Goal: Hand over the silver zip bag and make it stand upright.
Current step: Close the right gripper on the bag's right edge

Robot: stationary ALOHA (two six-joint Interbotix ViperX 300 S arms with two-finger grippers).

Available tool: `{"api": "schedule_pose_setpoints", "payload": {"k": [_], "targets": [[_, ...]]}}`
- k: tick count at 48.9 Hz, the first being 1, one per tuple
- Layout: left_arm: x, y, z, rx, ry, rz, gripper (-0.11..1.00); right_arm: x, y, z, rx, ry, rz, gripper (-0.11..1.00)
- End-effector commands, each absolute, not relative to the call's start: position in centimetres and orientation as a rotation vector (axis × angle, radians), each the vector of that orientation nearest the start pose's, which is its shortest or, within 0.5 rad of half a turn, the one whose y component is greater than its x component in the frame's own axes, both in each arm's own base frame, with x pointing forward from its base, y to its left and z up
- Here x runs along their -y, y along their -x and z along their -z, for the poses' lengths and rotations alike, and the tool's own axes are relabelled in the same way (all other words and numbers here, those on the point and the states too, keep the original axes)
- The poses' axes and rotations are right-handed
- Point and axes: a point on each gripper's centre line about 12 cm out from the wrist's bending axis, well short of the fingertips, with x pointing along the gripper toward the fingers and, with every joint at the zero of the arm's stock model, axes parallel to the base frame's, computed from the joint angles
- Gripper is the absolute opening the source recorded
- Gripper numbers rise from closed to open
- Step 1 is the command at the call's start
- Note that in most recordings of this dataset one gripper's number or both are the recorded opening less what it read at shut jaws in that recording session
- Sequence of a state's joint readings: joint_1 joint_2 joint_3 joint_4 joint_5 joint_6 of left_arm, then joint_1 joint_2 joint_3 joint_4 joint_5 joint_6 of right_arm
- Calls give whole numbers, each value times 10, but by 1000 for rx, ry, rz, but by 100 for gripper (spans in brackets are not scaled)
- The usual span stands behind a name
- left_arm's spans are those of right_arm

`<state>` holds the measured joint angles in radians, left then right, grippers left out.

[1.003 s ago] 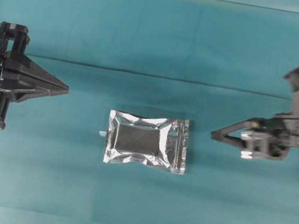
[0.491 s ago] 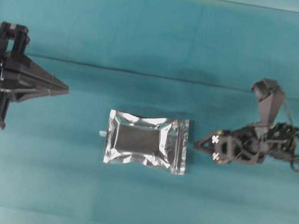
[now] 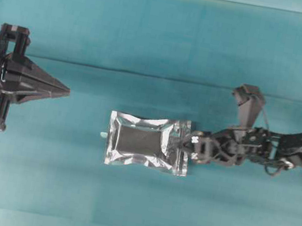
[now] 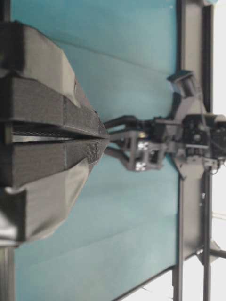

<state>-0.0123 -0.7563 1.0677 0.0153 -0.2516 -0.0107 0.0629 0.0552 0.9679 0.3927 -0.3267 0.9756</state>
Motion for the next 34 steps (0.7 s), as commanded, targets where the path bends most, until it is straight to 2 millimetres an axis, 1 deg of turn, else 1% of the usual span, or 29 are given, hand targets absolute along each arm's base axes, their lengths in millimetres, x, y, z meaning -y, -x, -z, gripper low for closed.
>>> {"api": "schedule_pose_setpoints", "payload": {"k": [1,11,20,25,30,32,34], "targets": [[3,-243,-296,-35,-7,15,1,-7,-331,-91,-544,-1234,519,94],[3,-243,-294,-54,-7,14,1,-8,-347,-86,-546,-1233,519,94],[3,-243,-294,-54,-7,14,1,-9,-351,-77,-556,-1226,530,93],[3,-243,-295,-52,-6,13,1,-8,-351,-78,-555,-1225,528,91],[2,-242,-295,-52,-7,12,1,-8,-349,-76,-566,-1223,535,85],[2,-242,-295,-52,-7,12,1,-8,-348,-76,-571,-1222,537,80],[3,-242,-295,-52,-7,14,1,-8,-347,-75,-574,-1222,540,71]]}}
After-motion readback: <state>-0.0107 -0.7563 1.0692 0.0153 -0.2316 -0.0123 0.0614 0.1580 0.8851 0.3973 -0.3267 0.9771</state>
